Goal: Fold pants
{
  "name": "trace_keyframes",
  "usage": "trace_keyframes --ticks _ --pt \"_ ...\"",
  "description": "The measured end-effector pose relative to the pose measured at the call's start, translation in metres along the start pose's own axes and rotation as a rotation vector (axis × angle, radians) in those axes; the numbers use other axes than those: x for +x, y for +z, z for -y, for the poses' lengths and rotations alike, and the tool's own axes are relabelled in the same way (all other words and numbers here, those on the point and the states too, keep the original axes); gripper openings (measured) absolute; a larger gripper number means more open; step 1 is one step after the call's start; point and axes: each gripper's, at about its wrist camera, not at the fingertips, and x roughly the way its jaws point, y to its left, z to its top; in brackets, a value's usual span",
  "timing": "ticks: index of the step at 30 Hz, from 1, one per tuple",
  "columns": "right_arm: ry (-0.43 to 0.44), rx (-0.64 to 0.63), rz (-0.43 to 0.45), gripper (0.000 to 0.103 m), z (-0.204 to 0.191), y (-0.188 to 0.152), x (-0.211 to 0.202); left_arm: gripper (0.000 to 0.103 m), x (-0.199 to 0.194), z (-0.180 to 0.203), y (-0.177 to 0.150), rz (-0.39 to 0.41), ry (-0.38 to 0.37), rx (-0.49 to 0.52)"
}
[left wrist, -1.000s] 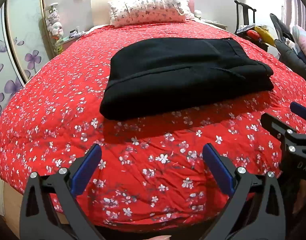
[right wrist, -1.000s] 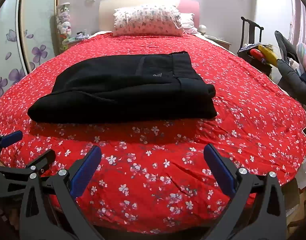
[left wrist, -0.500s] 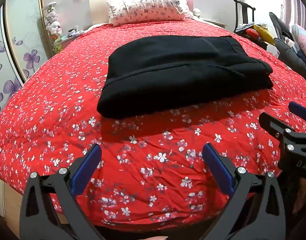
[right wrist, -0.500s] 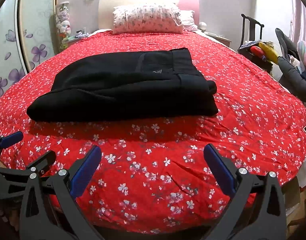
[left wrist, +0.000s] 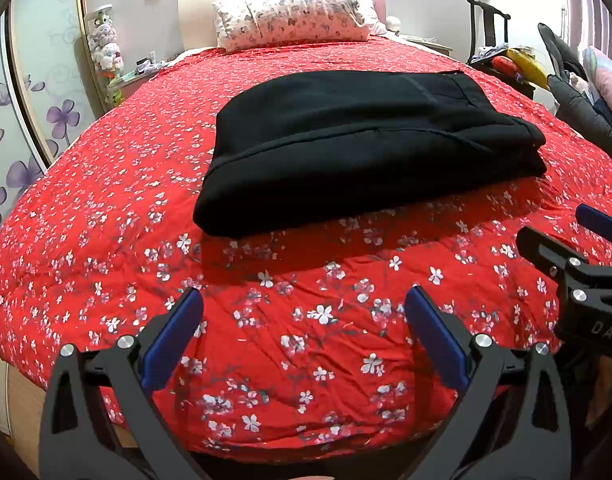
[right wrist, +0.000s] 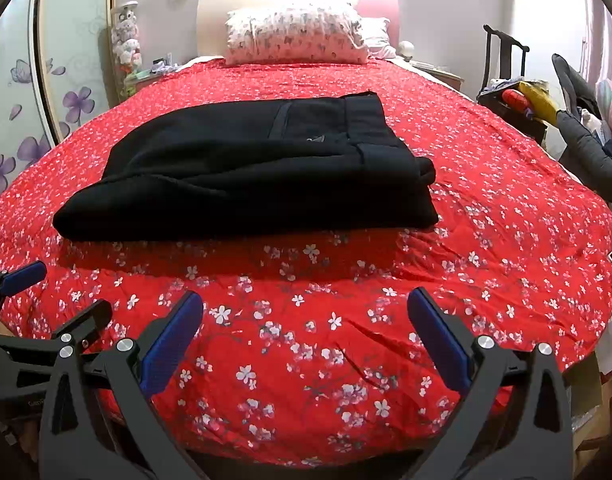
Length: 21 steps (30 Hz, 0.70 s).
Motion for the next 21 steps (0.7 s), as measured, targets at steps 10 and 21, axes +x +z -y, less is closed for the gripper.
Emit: trace_keyframes --ticks 10,21 --pt "0.003 0.001 -0.009 0.102 0.0013 -0.0015 0.0010 0.101 0.0003 0.0008 -0.0011 0.000 -0.001 0.001" --pt "0.009 -0.002 -0.021 0.102 0.0030 -0.0009 0.0032 0.101 0.0004 0.0021 -0.0041 0.007 0.006 0.018"
